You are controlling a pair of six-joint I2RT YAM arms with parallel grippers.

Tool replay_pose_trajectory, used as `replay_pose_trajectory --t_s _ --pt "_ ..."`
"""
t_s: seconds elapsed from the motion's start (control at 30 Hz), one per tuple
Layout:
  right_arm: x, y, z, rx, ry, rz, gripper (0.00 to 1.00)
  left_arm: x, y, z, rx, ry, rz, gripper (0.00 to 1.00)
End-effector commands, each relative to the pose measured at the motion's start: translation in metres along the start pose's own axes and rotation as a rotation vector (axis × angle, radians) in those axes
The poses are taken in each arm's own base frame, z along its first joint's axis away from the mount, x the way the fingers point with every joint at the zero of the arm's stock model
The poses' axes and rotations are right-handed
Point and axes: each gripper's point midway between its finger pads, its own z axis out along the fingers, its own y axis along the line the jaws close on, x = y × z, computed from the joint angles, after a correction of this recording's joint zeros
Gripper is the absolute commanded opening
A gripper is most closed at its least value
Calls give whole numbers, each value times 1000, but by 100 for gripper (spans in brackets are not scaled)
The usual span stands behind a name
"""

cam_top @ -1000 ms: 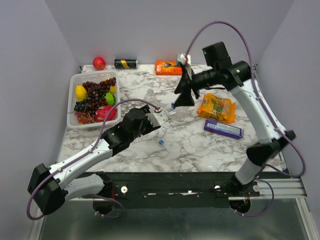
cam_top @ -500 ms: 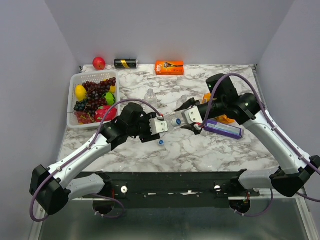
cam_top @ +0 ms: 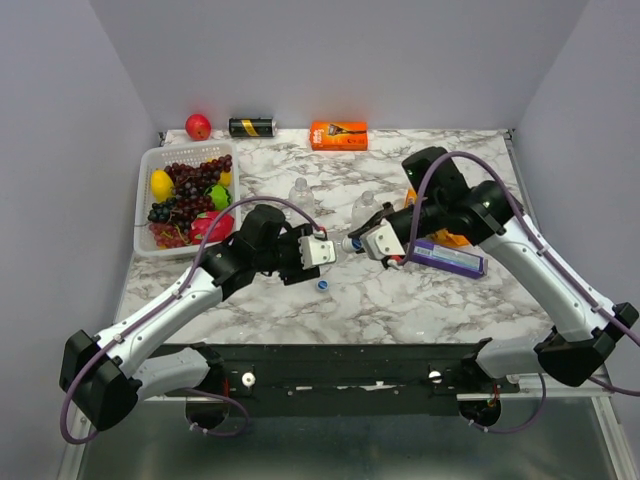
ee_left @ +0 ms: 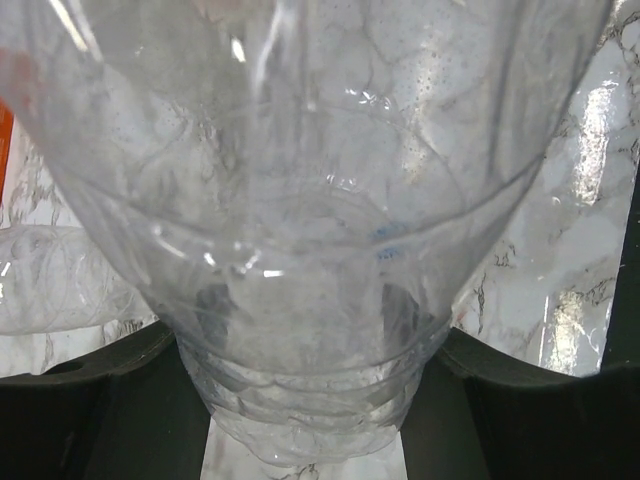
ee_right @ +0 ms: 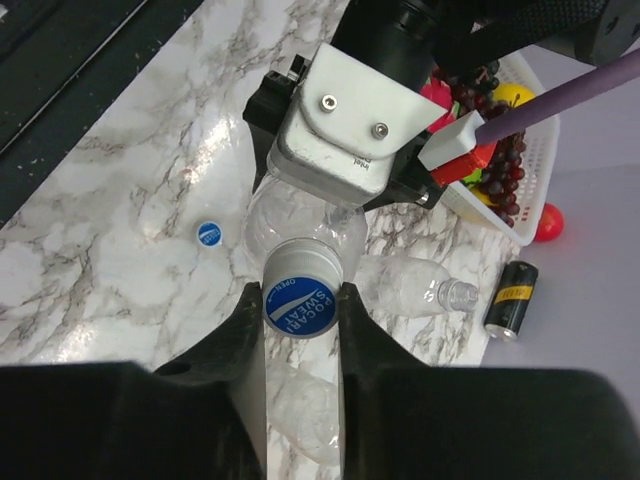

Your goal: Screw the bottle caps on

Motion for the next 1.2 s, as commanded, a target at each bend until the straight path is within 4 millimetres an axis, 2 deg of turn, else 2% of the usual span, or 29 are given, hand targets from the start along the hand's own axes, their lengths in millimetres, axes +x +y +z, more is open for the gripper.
replay_pose_trajectory --t_s 0.0,0.07,0.1,0.13,0.17,0.2,0.23,0.27,0.3,0.33,0.37,0.4,0.47,0.5,0.53,0.6,0.63,0.77,0.87,0.97,1.0,1.03,1.07,1.1,1.13,1.17 --pt "5 -16 11 27 4 277 13 -22 28 -6 -142 -77 -18 0" --pt "20 -44 13 140 53 425 10 -29 41 -14 -240 -113 -91 0" --pt "26 -55 17 191 63 639 0 -38 54 -18 -322 -157 -111 0" --pt "33 -72 17 261 70 733 1 -35 79 -37 -500 -149 -168 0" --pt "43 -80 14 307 89 850 1 -36 90 -47 -596 -177 -251 0" --pt "29 -99 2 359 32 1005 0 -41 102 -59 -693 -214 -262 0" --pt "48 -92 18 309 63 1181 0 -47 104 -70 -764 -228 -259 0" --pt "56 -94 15 306 53 1320 0 -40 115 -87 -891 -168 -220 0" --pt "54 -96 19 274 15 1556 0 -43 120 -94 -963 -161 -187 0" --pt "61 -94 28 199 -13 1705 0 -42 118 -91 -976 -120 -138 0" --pt "57 -90 31 148 -48 1722 0 -39 120 -91 -997 -74 -90 0" --pt "57 -88 33 129 -64 1757 0 -39 123 -92 -999 -14 54 0" --pt "61 -87 34 91 -92 1780 0 -40 124 -89 -1001 42 235 0" --pt "59 -88 34 74 -112 1779 1 -42 127 -95 -1054 99 422 0" --pt "58 -92 32 72 -136 1770 0 -39 127 -92 -1067 154 536 0" --pt "57 -94 27 60 -170 1779 0 -33 120 -87 -1074 175 690 0" --pt "57 -97 25 61 -185 1770 0 -40 121 -98 -1116 165 728 0" --pt "69 -93 22 53 -201 1819 0 -42 117 -95 -1092 182 768 0" --pt "68 -96 17 56 -216 1800 0 -37 119 -92 -1084 192 715 0" --pt "58 -118 -3 108 -260 1623 35 -21 116 -83 -976 242 596 0" --pt "57 -127 -13 154 -259 1530 48 -26 115 -81 -941 182 467 0" --pt "46 -139 -29 203 -271 1432 52 0 98 -70 -794 266 446 0" --pt "44 -145 -40 253 -260 1363 55 1 88 -62 -718 247 416 0" --pt "43 -148 -48 288 -243 1234 59 -3 83 -60 -692 195 294 0" --pt "43 -146 -50 299 -228 1182 60 15 64 -54 -581 253 253 0" --pt "25 -142 -64 324 -232 1081 61 17 55 -50 -522 239 193 0"
